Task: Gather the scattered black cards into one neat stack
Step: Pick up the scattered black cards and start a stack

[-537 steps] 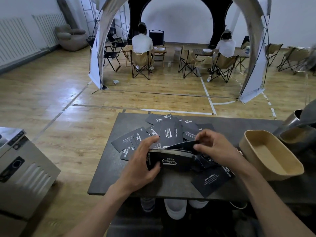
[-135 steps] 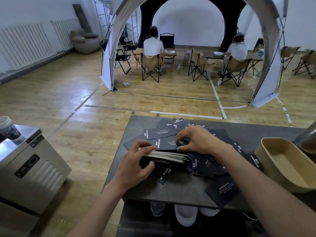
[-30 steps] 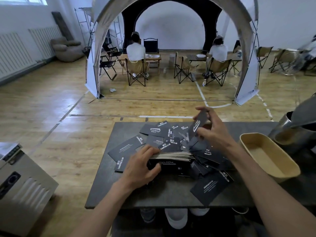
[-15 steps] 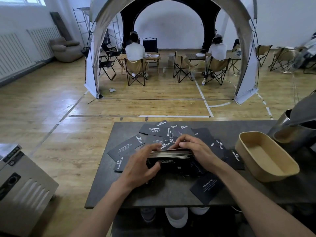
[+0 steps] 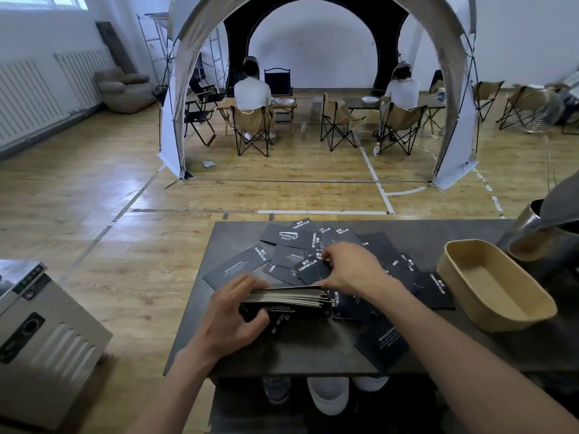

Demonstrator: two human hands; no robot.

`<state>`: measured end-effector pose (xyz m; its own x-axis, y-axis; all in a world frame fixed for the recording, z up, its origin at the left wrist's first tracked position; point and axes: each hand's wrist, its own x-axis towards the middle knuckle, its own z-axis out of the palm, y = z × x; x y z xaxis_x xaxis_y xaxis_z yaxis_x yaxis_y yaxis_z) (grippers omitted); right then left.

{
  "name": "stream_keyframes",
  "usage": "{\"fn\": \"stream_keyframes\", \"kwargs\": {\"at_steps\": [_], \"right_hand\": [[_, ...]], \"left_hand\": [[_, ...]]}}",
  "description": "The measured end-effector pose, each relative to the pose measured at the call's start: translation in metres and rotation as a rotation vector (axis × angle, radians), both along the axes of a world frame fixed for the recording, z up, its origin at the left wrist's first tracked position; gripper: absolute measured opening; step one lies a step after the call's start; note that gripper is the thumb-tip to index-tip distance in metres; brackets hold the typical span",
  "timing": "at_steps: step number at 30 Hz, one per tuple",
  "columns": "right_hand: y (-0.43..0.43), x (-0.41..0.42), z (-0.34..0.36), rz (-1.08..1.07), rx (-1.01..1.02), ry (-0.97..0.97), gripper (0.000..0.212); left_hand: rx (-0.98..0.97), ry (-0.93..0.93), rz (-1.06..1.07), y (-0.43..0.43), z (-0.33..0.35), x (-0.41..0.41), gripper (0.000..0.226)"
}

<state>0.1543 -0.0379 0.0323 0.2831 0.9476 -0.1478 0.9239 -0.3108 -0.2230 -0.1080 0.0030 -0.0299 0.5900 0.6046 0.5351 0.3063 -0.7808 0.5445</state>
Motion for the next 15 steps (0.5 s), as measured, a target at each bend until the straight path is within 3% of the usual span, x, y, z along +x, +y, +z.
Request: {"fn": "stream_keyframes", "kwargs": {"at_steps": [5, 8, 11, 15], "right_hand": [[0.005, -0.007, 0.01, -0.048, -0.013, 0.04, 0.056], [0.005, -0.001, 0.018, -0.092, 0.052, 0.248, 0.046], [0.004, 0.001, 0.025, -0.194, 0.138, 0.463, 0.021], [0.003, -0.006, 0.035, -0.253, 0.286, 0.329, 0.012]], "left_hand": [[-0.04, 0.004, -0.015, -0.002, 0.003, 0.0, 0.023], [-0.042, 0.001, -0.018, -0.004, 0.003, -0.001, 0.025], [-0.043, -0.002, -0.016, -0.004, 0.004, -0.001, 0.027], [-0.069, -0.01, -0.047, -0.004, 0.005, 0.0, 0.029]]}}
